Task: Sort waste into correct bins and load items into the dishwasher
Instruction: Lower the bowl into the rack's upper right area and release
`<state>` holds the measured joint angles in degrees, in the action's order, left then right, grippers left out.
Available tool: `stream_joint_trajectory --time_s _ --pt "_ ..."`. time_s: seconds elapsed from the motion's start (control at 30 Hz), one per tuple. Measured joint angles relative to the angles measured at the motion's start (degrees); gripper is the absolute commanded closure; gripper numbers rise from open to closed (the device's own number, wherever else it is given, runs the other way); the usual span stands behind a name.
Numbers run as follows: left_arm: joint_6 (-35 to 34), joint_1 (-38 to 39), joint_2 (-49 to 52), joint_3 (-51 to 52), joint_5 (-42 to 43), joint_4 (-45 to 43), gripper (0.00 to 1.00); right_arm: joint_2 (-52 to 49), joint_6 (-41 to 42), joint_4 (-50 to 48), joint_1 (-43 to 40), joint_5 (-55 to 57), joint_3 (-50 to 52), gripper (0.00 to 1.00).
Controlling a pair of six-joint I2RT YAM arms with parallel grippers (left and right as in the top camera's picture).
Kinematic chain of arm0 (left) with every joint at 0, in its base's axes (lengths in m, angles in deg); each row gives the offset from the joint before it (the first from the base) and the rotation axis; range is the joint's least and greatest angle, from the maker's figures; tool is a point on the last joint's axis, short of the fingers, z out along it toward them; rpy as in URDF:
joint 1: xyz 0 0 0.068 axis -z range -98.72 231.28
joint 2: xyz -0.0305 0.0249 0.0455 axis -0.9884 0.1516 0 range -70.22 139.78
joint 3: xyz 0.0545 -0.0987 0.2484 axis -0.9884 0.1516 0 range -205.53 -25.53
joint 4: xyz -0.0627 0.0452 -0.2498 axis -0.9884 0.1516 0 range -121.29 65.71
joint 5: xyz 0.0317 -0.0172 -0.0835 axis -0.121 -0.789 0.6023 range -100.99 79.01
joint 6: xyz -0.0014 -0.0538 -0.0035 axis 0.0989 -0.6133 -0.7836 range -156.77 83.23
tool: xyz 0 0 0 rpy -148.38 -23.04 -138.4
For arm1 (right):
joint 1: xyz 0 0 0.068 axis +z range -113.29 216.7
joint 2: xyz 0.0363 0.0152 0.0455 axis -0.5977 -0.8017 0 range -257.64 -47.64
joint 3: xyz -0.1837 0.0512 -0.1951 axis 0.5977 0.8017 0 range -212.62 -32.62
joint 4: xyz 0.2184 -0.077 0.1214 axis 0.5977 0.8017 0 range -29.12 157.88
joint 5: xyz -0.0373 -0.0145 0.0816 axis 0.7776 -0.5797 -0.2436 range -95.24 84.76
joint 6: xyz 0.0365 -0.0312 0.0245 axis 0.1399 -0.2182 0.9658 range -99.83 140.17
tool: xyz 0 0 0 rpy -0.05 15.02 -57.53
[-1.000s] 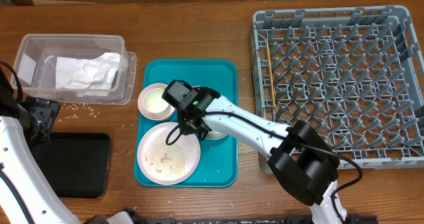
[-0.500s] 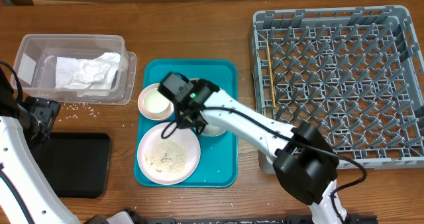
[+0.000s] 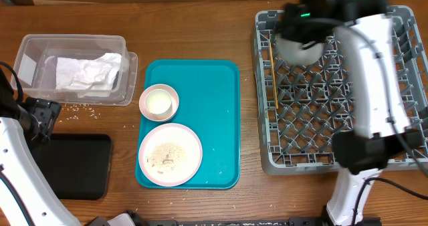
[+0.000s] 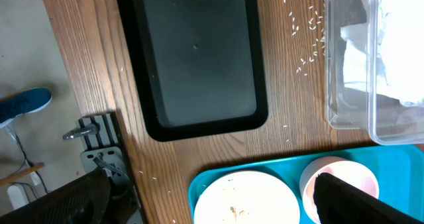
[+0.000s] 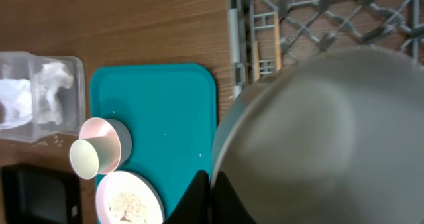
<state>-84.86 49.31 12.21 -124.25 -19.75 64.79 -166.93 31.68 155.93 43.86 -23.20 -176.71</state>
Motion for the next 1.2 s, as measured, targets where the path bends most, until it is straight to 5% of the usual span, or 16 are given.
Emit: stream_joint_trajectory --time_s 0.2,0.57,0.83,1.2 --pt "0.02 0.0 0.0 -0.02 -0.02 0.0 0.0 -0.46 -18.56 0.24 -16.06 -27.65 9.09 0.96" --pt "0.0 0.0 0.0 -0.02 0.0 0.0 0.0 -1.49 -24.61 -21.55 -22.4 -57.83 44.35 0.96" --pt "0.0 0.0 0.0 -0.02 0.0 0.0 0.0 -1.49 -21.29 -22.1 -29.62 -57.16 44.81 0.95" --pt "0.0 0.0 0.0 -0.02 -0.02 -0.04 0.0 -1.33 -14.43 -13.42 -33.0 -38.29 36.15 0.65"
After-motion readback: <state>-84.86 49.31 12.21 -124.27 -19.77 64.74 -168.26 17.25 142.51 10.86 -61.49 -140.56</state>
